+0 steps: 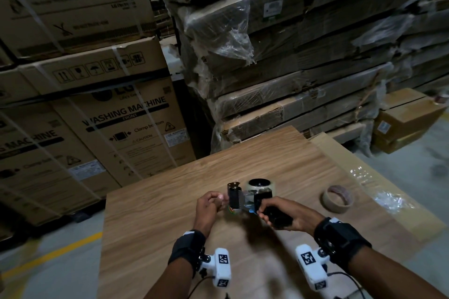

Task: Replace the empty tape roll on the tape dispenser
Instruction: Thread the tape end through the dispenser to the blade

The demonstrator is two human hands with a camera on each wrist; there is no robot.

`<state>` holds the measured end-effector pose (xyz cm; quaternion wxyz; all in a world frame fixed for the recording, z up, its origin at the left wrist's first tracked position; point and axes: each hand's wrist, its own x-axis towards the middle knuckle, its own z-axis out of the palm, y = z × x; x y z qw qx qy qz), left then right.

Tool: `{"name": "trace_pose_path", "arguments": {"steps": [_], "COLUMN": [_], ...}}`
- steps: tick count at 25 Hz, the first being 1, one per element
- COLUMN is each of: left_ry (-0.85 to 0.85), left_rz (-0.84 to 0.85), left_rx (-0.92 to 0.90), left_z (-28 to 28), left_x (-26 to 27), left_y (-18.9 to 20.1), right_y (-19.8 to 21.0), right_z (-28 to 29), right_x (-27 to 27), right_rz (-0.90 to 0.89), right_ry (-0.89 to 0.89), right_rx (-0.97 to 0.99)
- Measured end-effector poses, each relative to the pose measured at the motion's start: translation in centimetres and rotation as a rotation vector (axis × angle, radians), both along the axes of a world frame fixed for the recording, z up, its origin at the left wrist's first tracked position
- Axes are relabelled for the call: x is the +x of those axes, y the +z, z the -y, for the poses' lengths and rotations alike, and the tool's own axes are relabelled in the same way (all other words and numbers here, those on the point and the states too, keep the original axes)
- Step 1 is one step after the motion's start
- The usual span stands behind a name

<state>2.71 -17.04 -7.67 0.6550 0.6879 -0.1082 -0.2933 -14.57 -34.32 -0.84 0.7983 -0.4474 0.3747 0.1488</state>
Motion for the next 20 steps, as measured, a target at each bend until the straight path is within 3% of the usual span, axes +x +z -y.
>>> {"name": "trace_pose_path", "arguments": {"steps": [4,9,14,17,20], "left_ry": [0.028,0.072,-0.026,-0.142,-0.256], "left_rz": [-0.046,-0.078,0.029,0.124,0.097], "left_rx": [0.046,0.108,0.347,0.383,0.411], "left_z": [-0.3,-0.4,-1.1,-1.5,-1.6], "left_x": [-0.6,-0.1,0.8,0.8,0.6], "left_y": [-0.4,-0.7,-3.1,-5.1,-6.9], "right_y": [-0.8,-1.4,-2.3,-2.6,-2.6], "right_z": [-0.6,-0.8,-1.2,-2.0,-3.6], "right_x": [0.5,0.3,-0.6,-1.4,-2.2], "right_rz": [0.031,0.061,0.047,0.019,0.005], "right_ry": [-0.111,-0.151,-0.126,-0.119,-0.132], "right_rx": [0.105,0.088,-0.225,-0.39,-0.558]}}
